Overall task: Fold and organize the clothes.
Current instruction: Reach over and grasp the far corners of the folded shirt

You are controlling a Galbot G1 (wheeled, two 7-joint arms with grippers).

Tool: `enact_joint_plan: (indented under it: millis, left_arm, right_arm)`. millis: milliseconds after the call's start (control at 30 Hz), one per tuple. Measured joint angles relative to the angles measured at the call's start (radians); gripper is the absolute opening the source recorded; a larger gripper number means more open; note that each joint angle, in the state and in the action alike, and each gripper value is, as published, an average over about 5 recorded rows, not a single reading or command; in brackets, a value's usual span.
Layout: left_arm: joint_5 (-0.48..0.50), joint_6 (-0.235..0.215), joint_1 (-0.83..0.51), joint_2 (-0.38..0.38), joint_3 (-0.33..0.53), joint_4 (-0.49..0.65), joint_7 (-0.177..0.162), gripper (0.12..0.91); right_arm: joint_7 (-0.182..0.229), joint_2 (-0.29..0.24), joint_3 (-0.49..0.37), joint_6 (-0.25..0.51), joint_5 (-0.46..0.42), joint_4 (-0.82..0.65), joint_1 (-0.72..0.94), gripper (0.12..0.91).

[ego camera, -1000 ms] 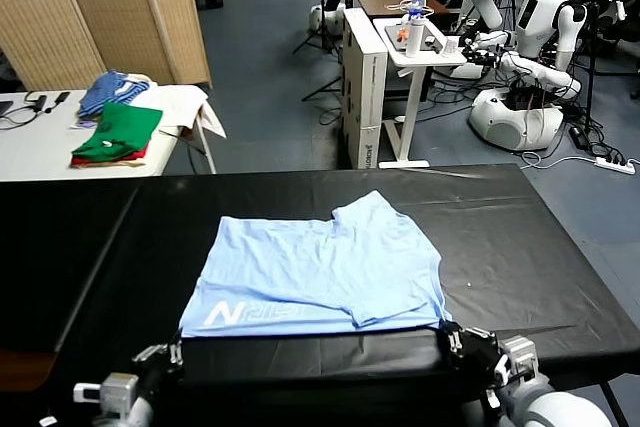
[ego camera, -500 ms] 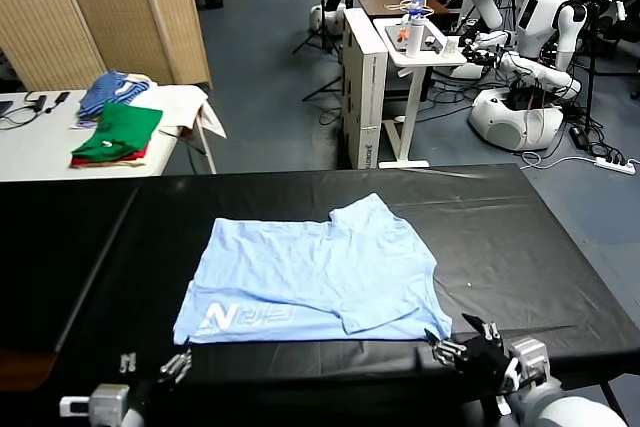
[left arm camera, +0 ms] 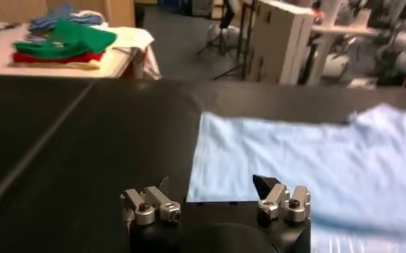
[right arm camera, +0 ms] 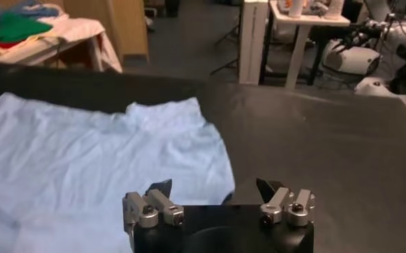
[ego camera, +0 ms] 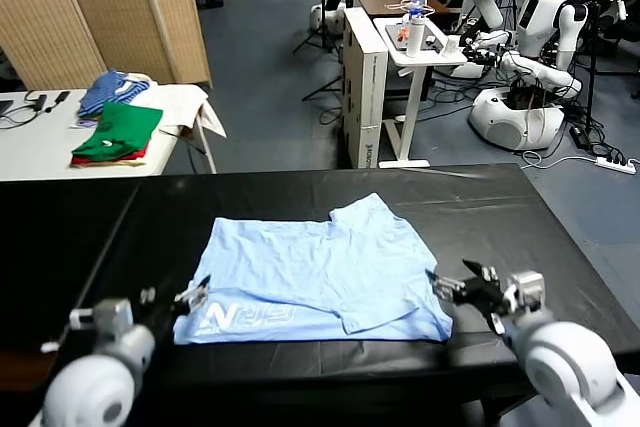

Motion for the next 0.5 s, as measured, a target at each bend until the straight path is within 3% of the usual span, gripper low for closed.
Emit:
enact_joint_plan:
  millis: [233, 500]
  left_arm:
    - [-0.050, 0.018, -0.242, 0.020, 0.159, 0.173, 0.003, 0.907]
    - [-0.062, 0.036, -0.442, -0.003, 0.283, 0.348, 0.021, 0.907]
  right_arm:
    - [-0.026, 0.054, -0.145, 0.000, -0.024, -0.185, 0.201, 0.907]
    - [-0.058, 0.119, -0.230, 0.000, -0.050, -0.347, 0.330, 0.907]
